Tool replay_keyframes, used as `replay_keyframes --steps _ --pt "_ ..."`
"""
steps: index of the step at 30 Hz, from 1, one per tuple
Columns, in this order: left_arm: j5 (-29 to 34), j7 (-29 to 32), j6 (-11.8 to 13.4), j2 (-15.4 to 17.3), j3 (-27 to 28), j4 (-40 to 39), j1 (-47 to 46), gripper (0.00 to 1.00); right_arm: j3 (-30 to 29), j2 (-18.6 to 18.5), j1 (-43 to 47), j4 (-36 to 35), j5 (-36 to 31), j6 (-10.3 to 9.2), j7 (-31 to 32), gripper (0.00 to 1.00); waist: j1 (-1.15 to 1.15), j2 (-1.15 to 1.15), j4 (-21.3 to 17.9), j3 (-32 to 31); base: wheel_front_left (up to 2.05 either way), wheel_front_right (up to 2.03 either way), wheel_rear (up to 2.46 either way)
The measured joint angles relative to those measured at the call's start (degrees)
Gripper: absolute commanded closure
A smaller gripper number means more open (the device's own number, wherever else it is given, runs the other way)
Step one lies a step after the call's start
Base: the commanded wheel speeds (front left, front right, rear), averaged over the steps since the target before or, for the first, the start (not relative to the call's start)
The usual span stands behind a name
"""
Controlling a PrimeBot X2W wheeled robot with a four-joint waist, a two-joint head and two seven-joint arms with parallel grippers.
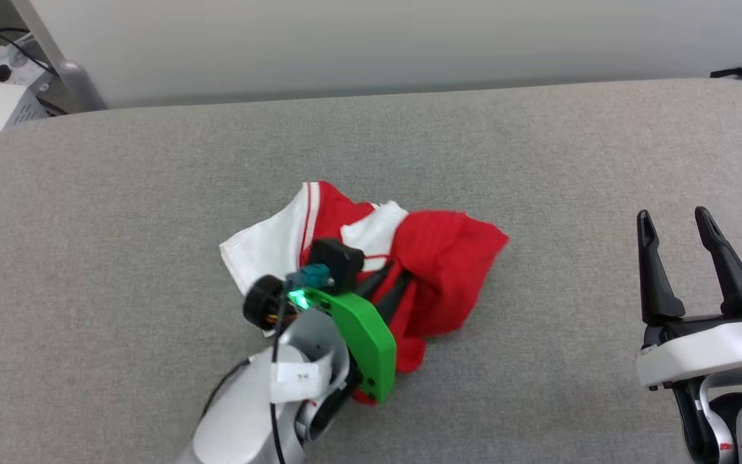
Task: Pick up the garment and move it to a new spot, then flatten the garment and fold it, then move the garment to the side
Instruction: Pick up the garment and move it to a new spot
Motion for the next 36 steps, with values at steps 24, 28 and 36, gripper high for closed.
replay_keyframes --steps 24,28,36 --pt "0.8 -9.7 3.3 -0.5 -8.0 -2.1 1.5 0.00 -0.1 0.1 -0.4 1.2 -0.1 -0.01 0.5 0.00 0.00 0.00 1.7 1.4 0.00 0.00 0.00" --pt "1.2 -13.7 6.7 0.3 -4.9 -3.5 1.6 0.00 0.0 0.1 0.7 1.3 -0.1 -0.01 1.3 0.00 0.00 0.00 2.9 -0.4 0.00 0.00 0.00" --pt "1.0 -19.0 12.7 2.7 2.7 -3.8 3.6 0.00 -0.1 0.1 2.4 1.5 -0.2 -0.01 2.3 0.00 0.00 0.00 5.0 -2.8 0.00 0.00 0.00"
